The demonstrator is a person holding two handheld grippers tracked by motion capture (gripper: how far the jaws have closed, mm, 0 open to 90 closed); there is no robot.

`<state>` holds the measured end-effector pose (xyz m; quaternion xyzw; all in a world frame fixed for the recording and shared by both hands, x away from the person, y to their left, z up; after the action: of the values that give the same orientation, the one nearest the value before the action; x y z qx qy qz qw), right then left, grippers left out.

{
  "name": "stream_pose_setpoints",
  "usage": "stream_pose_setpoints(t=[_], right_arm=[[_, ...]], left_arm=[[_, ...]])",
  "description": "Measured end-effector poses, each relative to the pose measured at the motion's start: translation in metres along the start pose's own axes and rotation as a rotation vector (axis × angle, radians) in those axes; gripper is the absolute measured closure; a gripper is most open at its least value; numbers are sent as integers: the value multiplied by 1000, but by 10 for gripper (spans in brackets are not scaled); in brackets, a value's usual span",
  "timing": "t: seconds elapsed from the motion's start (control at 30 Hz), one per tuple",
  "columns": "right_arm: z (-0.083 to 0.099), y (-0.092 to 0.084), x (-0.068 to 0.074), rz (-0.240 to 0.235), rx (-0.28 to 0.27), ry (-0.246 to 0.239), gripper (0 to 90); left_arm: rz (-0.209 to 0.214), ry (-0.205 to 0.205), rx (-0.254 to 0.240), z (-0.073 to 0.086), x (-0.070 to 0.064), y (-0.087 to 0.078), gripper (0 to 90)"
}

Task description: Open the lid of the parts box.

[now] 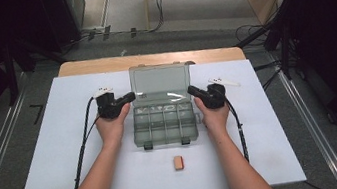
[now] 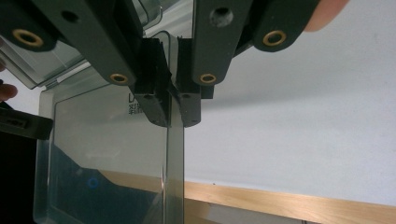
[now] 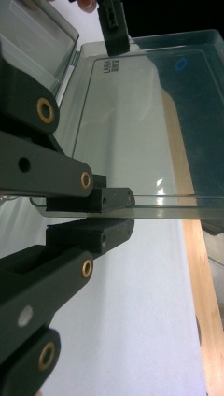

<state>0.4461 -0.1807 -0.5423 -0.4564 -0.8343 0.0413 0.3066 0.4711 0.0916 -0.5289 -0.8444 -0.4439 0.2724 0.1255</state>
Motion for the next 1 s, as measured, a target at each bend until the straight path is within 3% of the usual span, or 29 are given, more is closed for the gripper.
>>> stream_pose_setpoints(t=[0.33, 0.47, 0.7, 1.0], right_arm=[[2, 2, -4, -31, -3, 25, 818], [3, 3, -5, -43, 5, 53, 815], [6, 6, -6, -16, 37, 56, 804], [7, 7, -8, -20, 62, 78, 796]], left_arm=[[26, -43, 13, 2, 4, 2, 829], [18, -44, 15, 3, 4, 3, 825], [-4, -41, 44, 6, 5, 6, 816], [8, -54, 70, 8, 7, 6, 809]])
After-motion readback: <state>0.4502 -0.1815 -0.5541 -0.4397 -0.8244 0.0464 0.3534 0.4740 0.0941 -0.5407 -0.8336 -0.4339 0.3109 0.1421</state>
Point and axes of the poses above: each handheld gripper's, and its own axes: y roughly forward along the jaws, z roughly out of its underside, x roughly to its left, the point moved 7 cm from there along y, roughly forward along the jaws, and after that the axes turned 6 degrees about -z, right-handed, at the moved point
